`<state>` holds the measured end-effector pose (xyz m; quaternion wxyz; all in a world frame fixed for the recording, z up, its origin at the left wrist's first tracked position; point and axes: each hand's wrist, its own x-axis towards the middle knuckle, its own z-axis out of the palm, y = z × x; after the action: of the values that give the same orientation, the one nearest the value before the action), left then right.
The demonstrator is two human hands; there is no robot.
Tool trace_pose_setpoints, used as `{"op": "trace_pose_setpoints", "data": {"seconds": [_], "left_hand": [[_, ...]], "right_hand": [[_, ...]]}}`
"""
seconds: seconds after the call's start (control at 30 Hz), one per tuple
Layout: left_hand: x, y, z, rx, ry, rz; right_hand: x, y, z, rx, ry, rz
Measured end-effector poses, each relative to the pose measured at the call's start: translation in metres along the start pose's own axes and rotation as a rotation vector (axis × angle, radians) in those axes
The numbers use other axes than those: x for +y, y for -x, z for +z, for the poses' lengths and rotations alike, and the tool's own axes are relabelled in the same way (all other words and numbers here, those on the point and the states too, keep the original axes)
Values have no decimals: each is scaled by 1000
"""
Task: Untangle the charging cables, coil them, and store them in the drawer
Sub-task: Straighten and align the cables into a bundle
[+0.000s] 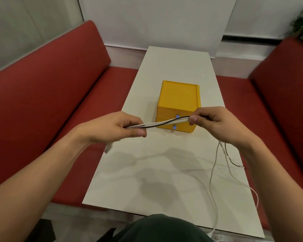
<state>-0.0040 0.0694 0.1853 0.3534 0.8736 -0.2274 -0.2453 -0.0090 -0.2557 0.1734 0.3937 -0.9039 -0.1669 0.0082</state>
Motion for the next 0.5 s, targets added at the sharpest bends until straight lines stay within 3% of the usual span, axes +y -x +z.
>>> {"op": "trace_pose_setpoints", "data": {"seconds": [0.37, 0.5], "left_hand": [[15, 3, 12, 178, -54, 20], [14, -11, 20, 211, -12, 25]], "right_hand": [[2, 4, 0, -26, -94, 77], [18, 0, 5, -115, 79, 166]]}}
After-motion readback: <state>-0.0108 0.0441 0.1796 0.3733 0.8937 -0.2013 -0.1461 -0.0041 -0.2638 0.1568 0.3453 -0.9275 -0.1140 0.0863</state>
